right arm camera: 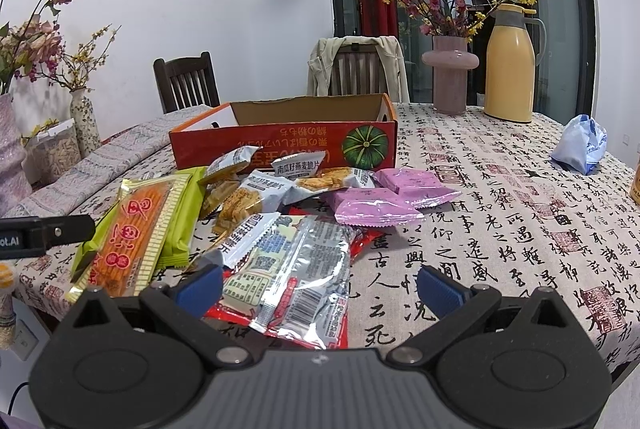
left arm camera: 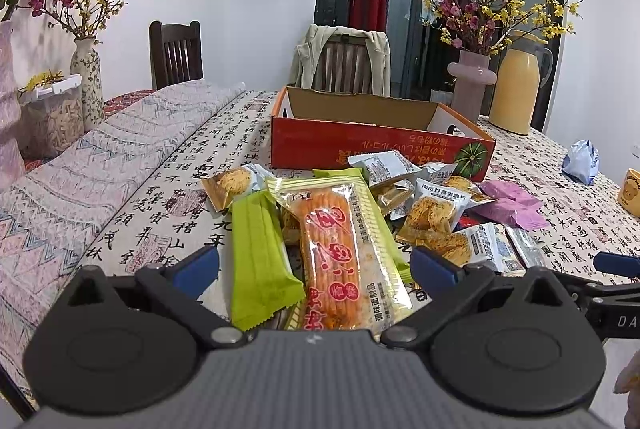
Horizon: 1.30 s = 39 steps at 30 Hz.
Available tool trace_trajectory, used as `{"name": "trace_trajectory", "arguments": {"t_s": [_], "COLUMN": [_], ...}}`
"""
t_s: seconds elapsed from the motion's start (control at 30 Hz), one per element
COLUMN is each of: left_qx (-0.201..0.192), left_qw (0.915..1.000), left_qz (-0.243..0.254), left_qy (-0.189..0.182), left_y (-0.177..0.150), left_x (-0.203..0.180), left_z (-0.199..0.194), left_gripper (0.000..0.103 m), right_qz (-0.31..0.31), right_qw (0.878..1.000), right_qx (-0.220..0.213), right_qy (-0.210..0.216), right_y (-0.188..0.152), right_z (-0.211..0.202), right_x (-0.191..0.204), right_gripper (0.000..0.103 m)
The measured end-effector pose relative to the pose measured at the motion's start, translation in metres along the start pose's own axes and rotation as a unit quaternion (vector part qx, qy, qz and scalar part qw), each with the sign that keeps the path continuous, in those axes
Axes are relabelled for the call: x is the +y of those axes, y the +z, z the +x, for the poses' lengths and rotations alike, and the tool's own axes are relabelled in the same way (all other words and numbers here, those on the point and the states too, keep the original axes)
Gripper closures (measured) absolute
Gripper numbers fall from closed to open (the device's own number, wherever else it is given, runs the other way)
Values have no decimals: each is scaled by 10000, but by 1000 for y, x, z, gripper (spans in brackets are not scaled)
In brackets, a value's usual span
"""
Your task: Organize snacks
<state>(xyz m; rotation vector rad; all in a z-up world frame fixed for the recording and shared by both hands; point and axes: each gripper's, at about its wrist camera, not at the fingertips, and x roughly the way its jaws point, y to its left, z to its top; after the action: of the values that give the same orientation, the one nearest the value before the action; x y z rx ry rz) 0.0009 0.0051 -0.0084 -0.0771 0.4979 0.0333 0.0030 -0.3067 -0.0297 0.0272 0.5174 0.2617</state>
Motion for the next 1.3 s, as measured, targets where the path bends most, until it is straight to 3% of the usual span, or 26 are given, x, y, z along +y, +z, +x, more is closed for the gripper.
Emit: {"name": "trace_trajectory", "arguments": {"t_s": [0.7, 1.07, 1.17, 1.2, 1.3], "left_qx": [145, 209, 228, 235, 243], "left_qw": [9998, 9996, 9995, 9995, 9994], "left_qz": [-101, -181, -217, -227, -247], "left_qy": [10, 35, 41, 41, 40], "left_y": [-2, -4, -5, -5, -5], "left_x": [6, 11, 13, 14, 15], "left_z": [8, 12, 13, 13, 14], "left_gripper": [0, 0, 0, 0, 0], "right_qz": [-156, -265, -238, -215, -150], "right_qw": [9998, 9977, 9974, 9972, 9969], "right_qx": [102, 621, 681, 715, 767], "right_qy": [29, -13, -8, 21, 62], "right_y": [1, 10, 9, 9, 6], "right_z": [10, 48, 54, 55, 57], "right_x": [13, 27, 26, 25, 22], "right_gripper": [0, 0, 6, 13, 15]}}
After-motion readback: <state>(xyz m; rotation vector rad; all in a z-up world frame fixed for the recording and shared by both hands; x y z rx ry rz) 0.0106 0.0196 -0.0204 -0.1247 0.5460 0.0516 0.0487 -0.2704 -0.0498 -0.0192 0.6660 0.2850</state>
